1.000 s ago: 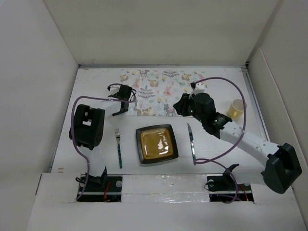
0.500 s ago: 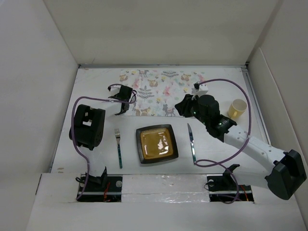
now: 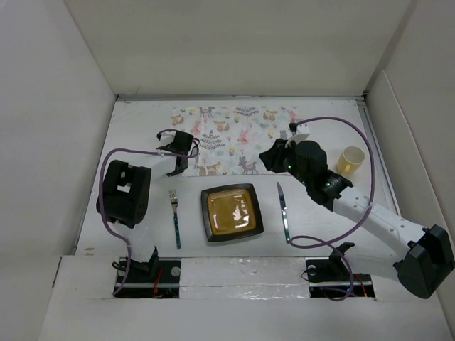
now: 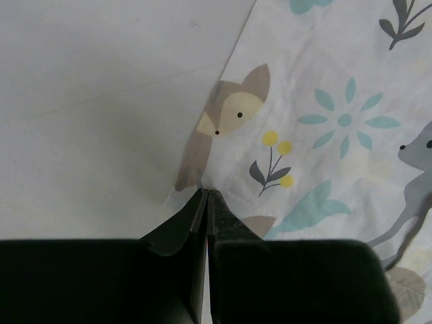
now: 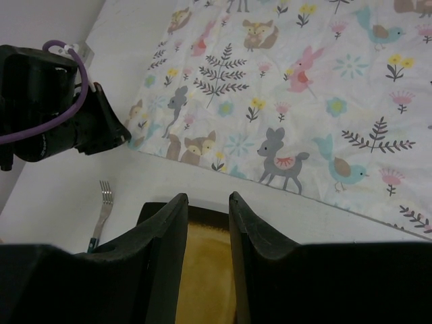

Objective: Set the dinner table for one person

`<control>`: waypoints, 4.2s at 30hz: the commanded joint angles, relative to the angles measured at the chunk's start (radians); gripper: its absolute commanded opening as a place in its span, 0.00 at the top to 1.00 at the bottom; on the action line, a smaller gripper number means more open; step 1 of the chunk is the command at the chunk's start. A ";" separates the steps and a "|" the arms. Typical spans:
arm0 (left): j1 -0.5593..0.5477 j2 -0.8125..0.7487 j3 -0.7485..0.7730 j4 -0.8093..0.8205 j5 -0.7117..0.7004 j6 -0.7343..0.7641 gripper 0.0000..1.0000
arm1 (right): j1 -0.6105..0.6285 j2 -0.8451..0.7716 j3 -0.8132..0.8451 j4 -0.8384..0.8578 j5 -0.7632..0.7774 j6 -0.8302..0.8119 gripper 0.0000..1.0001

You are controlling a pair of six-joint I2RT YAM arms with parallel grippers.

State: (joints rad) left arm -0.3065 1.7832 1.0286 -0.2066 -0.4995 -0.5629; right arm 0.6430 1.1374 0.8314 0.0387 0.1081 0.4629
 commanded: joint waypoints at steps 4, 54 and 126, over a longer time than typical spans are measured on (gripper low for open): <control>-0.003 -0.062 0.017 -0.191 0.071 -0.026 1.00 | 0.000 0.024 0.003 0.035 -0.001 -0.009 0.83; 0.006 -1.091 -0.197 0.046 0.455 0.297 0.43 | -0.053 0.524 -0.404 0.603 -0.599 0.306 1.00; 0.006 -1.150 -0.183 0.032 0.487 0.282 1.00 | -0.440 0.512 0.496 -0.151 0.025 -0.004 1.00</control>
State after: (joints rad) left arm -0.3058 0.6624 0.8314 -0.1947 -0.0330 -0.2813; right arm 0.2493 1.7847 1.4376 -0.0887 -0.1089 0.5335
